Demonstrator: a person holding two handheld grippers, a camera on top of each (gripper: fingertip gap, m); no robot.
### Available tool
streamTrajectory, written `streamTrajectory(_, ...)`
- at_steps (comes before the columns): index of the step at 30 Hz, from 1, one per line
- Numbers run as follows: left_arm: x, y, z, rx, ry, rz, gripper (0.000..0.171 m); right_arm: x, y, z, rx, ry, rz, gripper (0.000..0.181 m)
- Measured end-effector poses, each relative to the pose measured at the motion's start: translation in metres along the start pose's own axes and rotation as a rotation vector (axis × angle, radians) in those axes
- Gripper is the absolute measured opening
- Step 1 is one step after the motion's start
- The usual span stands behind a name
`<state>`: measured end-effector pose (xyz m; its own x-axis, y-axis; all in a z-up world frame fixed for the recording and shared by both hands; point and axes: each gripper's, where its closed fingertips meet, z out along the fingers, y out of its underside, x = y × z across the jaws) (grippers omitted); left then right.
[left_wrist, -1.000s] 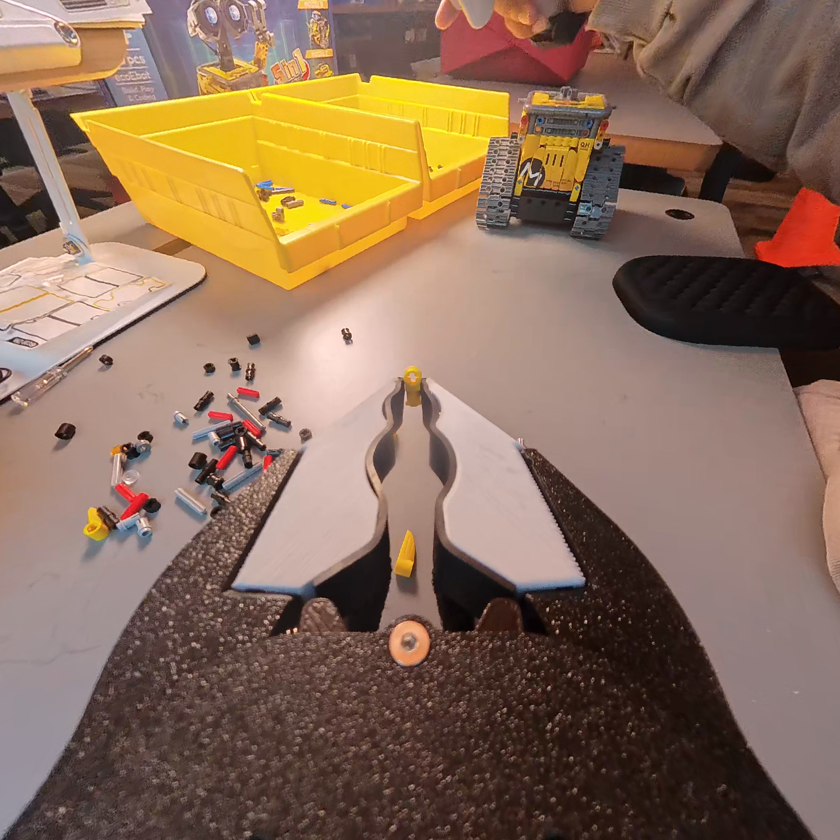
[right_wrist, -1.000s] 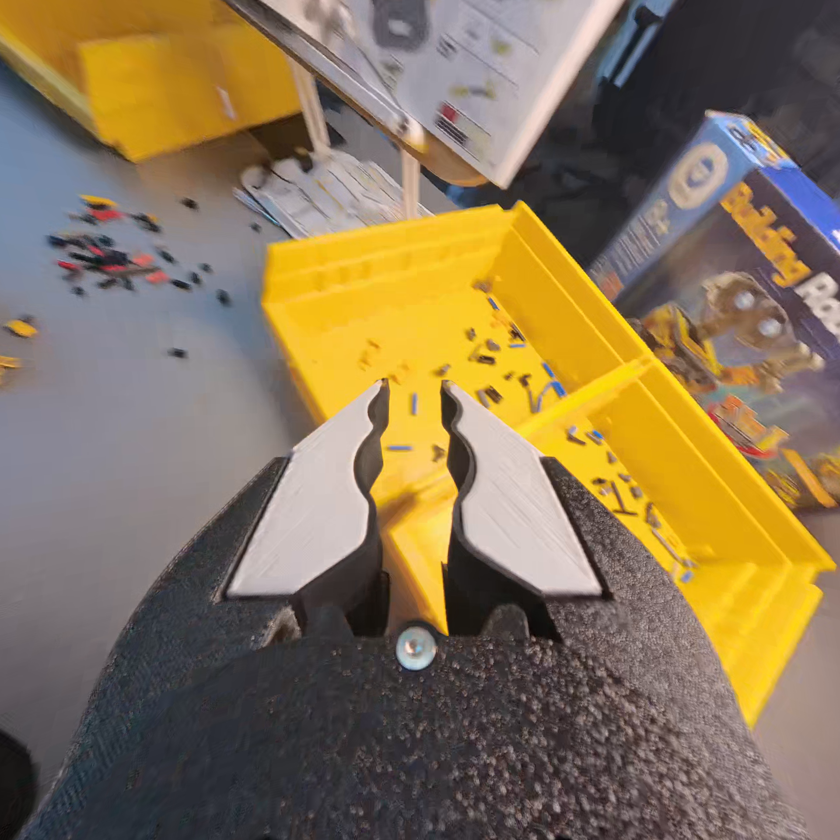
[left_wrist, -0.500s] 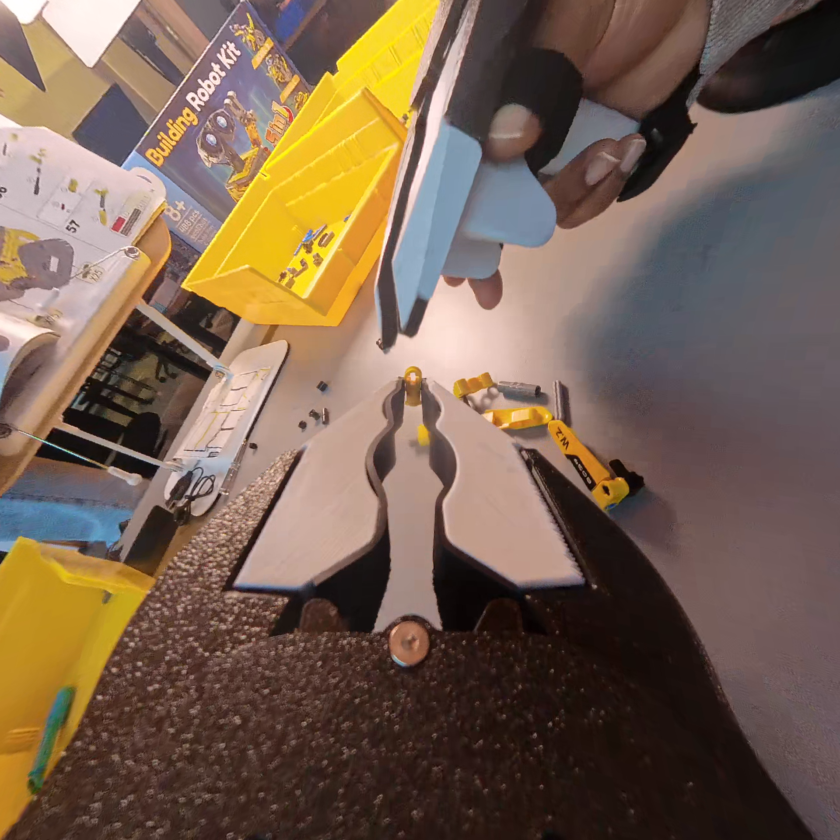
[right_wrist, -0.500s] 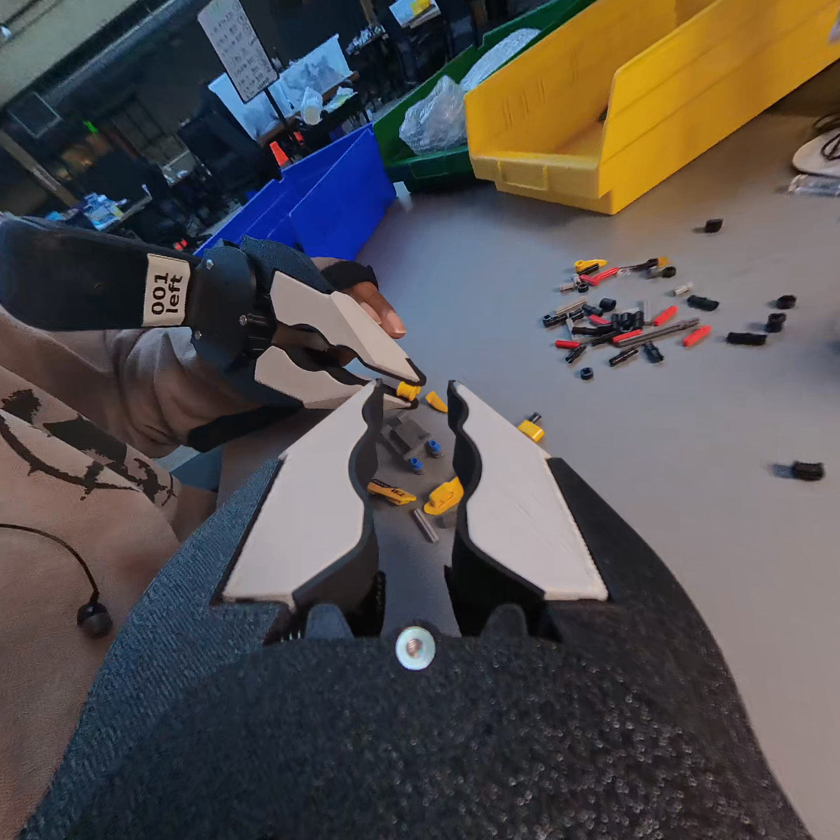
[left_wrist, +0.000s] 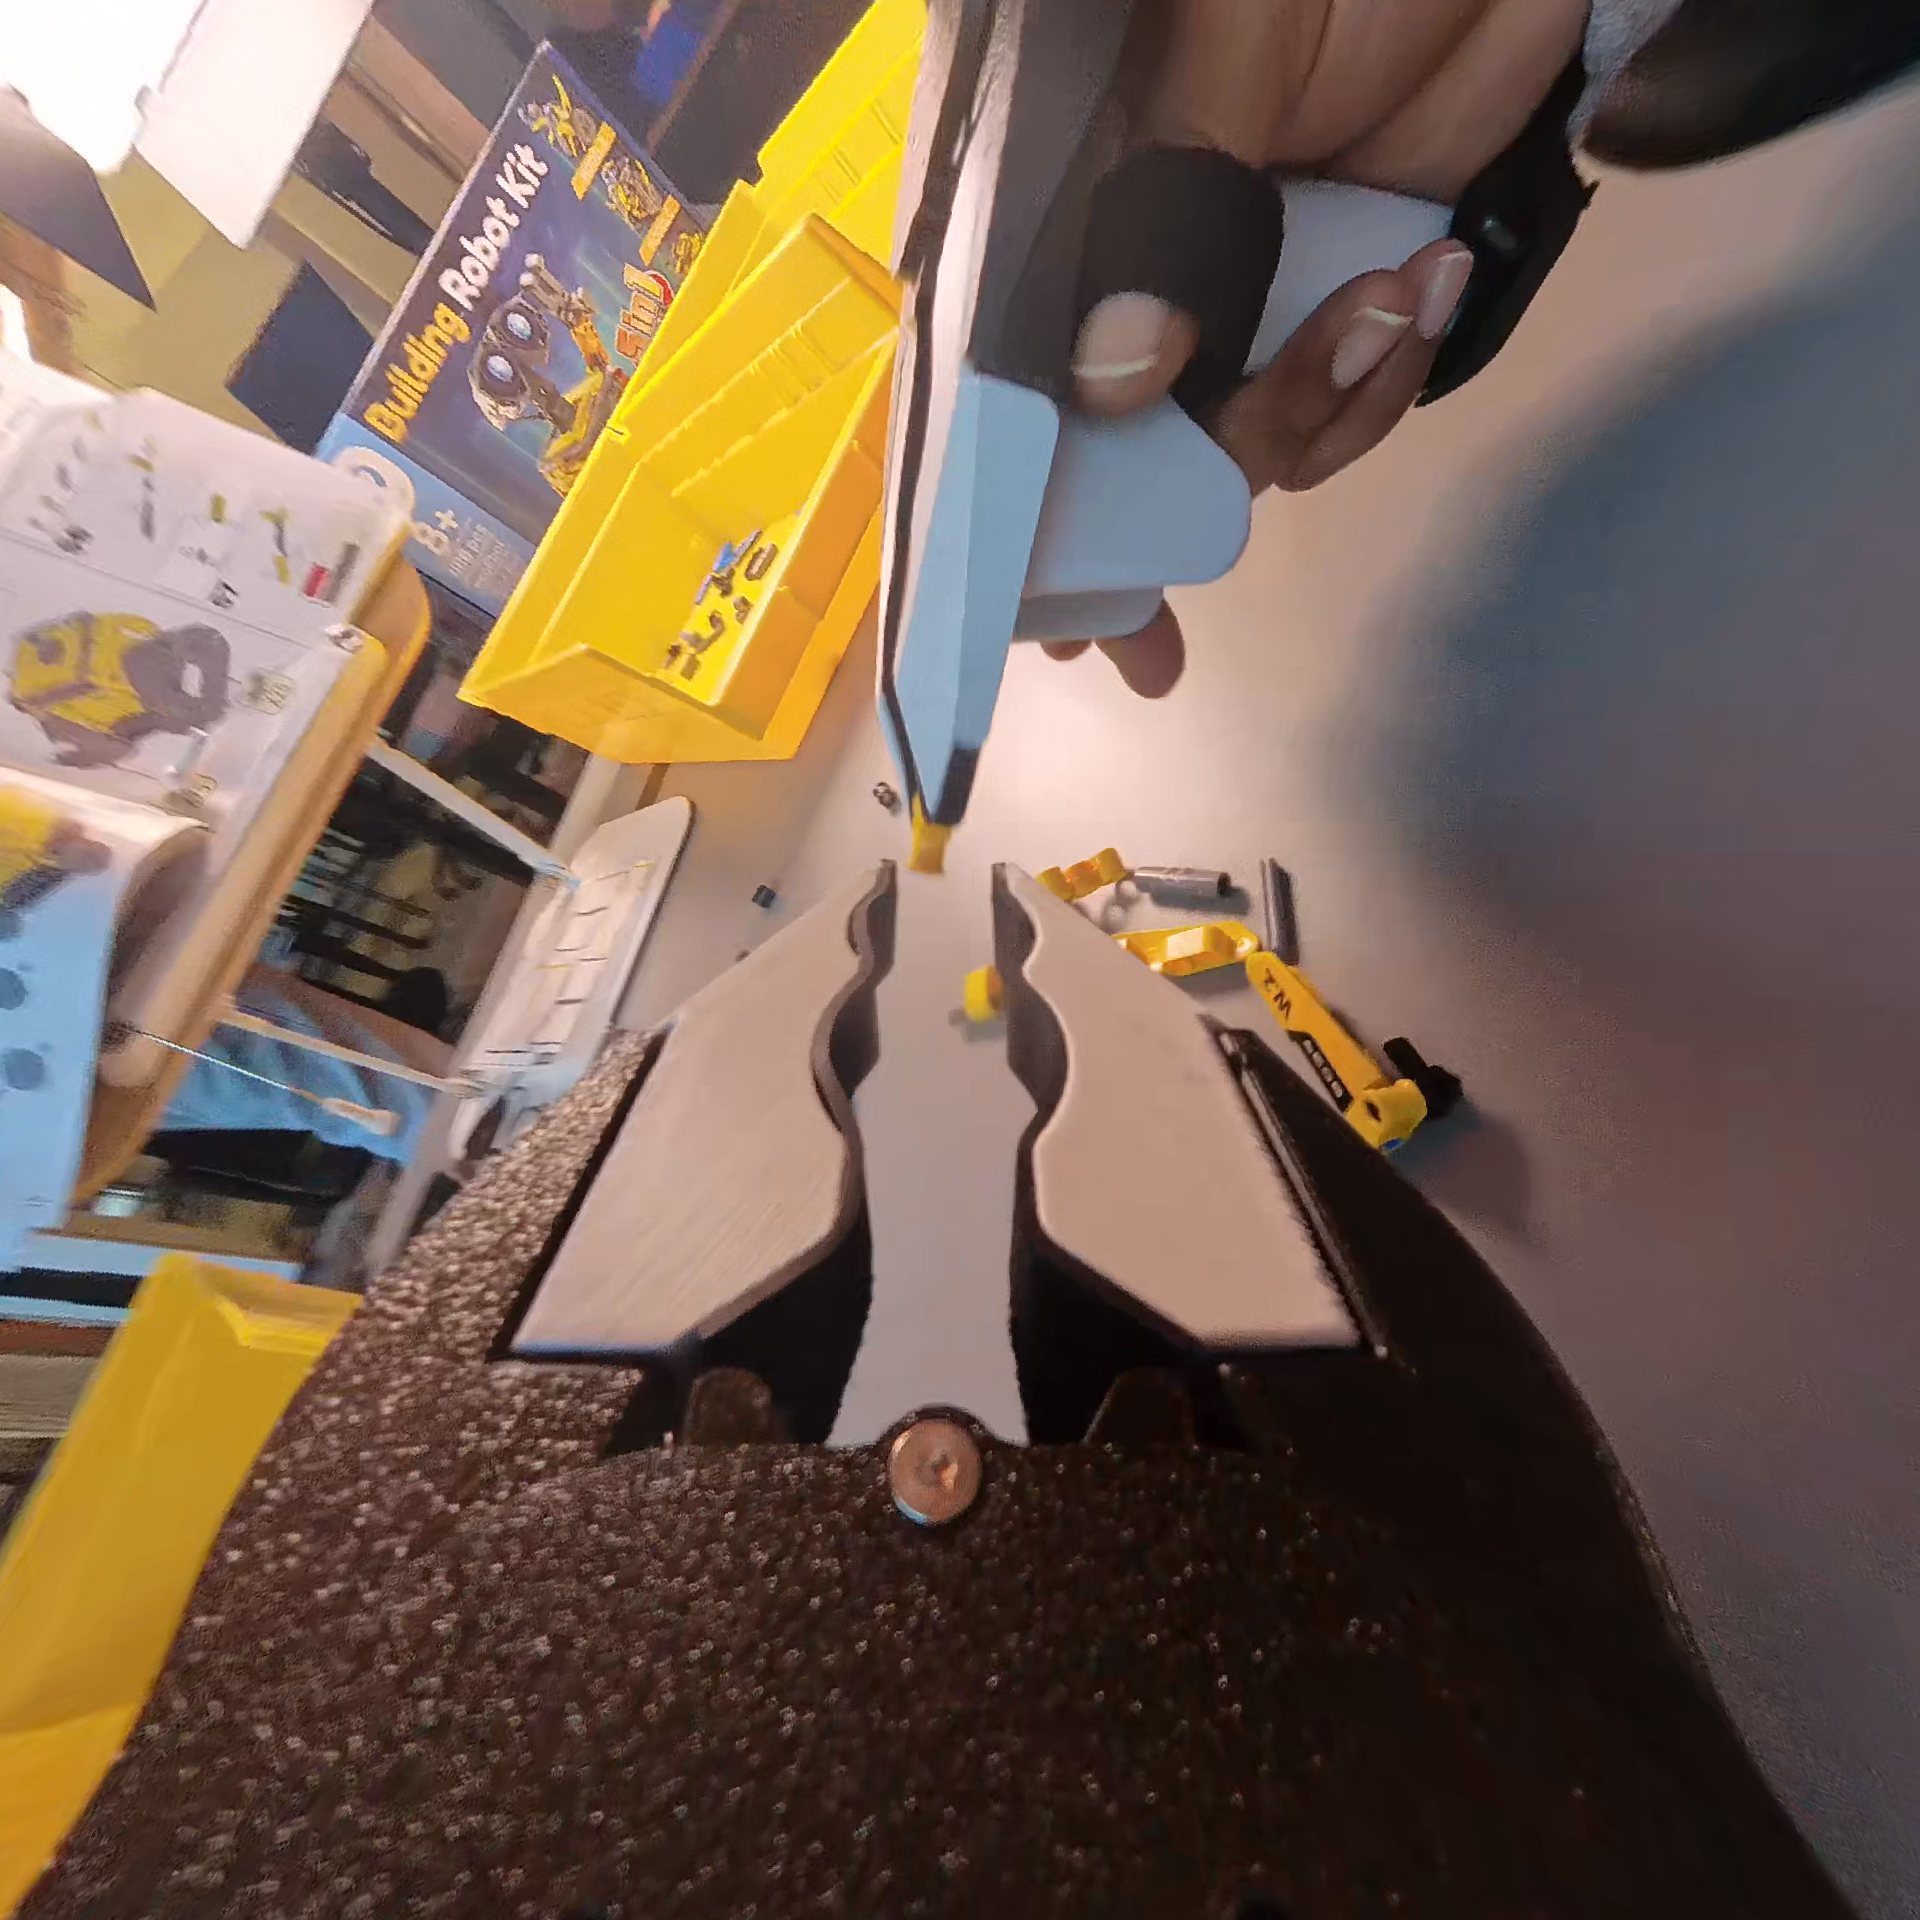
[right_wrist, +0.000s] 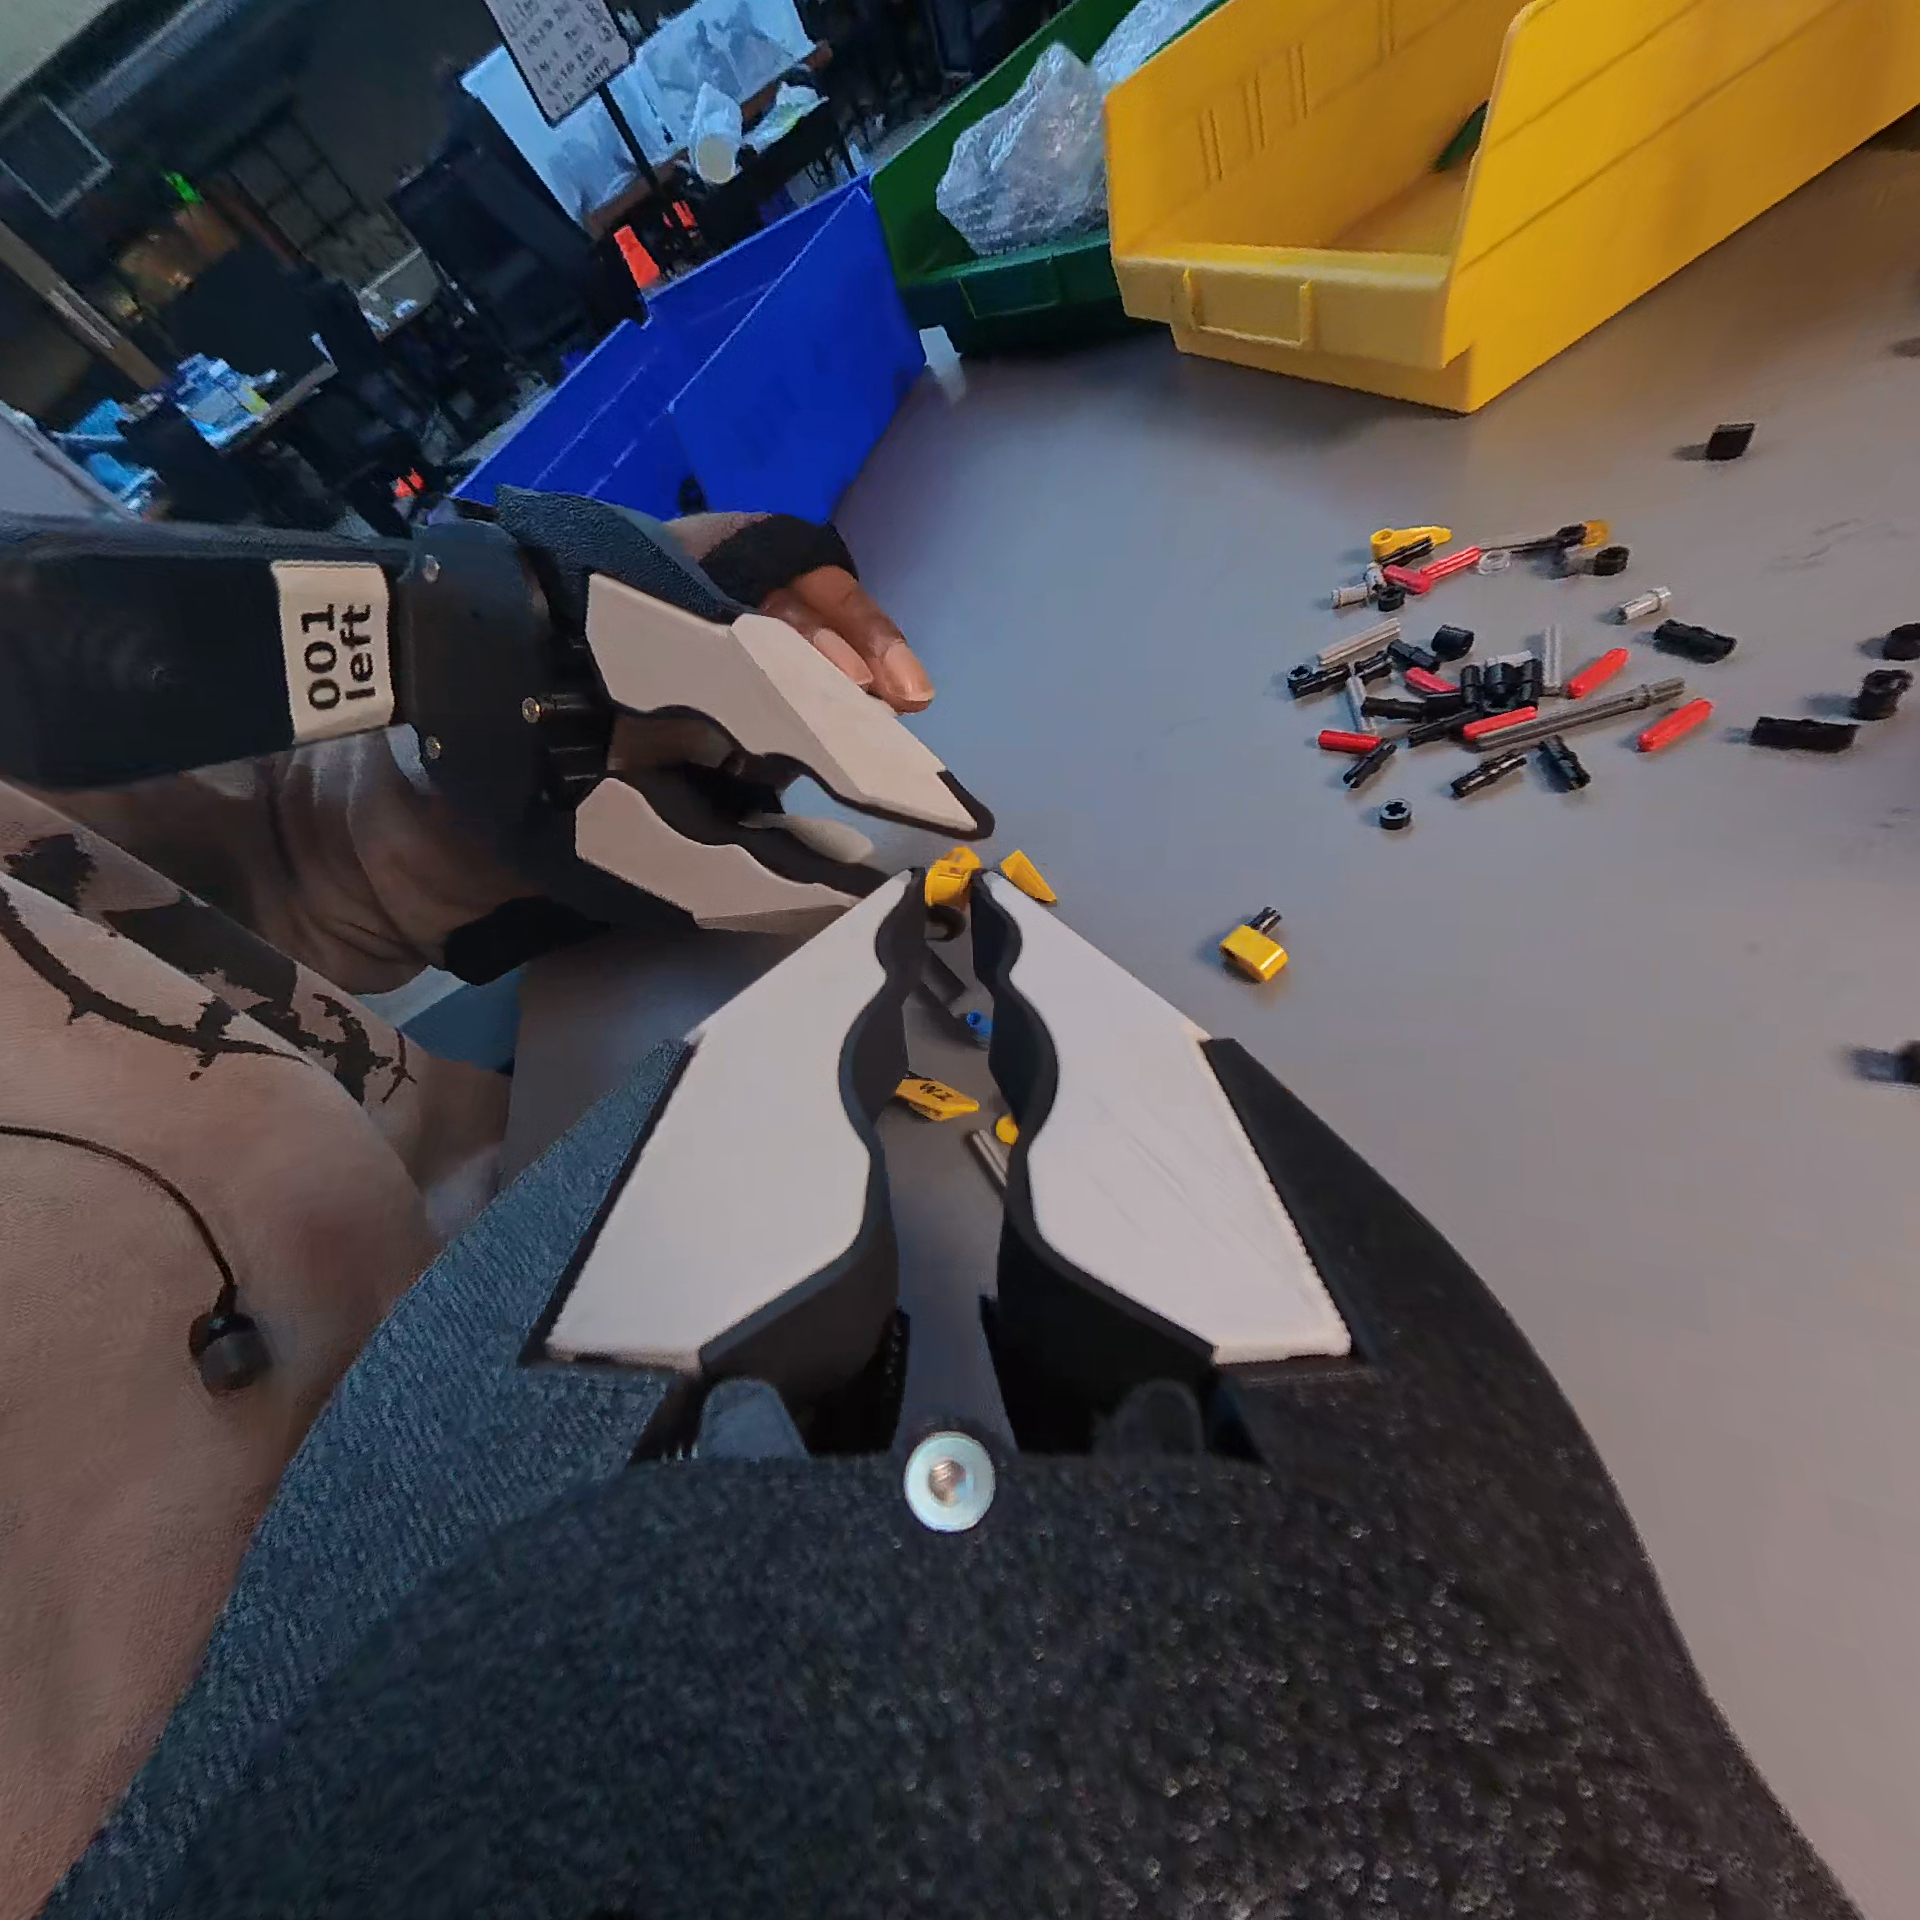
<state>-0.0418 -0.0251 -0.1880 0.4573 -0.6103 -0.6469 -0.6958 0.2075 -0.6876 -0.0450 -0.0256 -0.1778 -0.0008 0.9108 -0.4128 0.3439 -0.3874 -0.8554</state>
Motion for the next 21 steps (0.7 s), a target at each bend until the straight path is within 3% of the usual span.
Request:
streamTrajectory(3, -0.008, 0.000, -0.004, 0.042, 0.057, -0.243, 0.040, 0.017, -0.018, -0.034, 0.026, 0.091, -0.072, 0.006)
streamTrajectory(5, -0.018, -0.005, -0.010, 0.103, 0.079, -0.385, 0.045, 0.039, -0.035, -0.071, 0.039, 0.216, -0.143, 0.006)
streamTrajectory(10, -0.039, -0.007, -0.018, 0.193, 0.087, -0.606, 0.053, 0.111, -0.084, -0.195, 0.004, 0.600, -0.276, 0.006)
streamTrajectory(14, -0.047, 0.005, -0.016, 0.182, 0.071, -0.682, 0.053, 0.190, -0.096, -0.287, -0.152, 0.838, -0.289, 0.007)
streamTrajectory(18, -0.050, 0.015, -0.012, 0.164, 0.054, -0.705, 0.051, 0.265, -0.083, -0.341, -0.276, 0.902, -0.251, 0.007)
streamTrajectory(21, -0.049, 0.022, -0.008, 0.140, 0.049, -0.716, 0.050, 0.300, -0.067, -0.348, -0.314, 0.854, -0.178, 0.007)
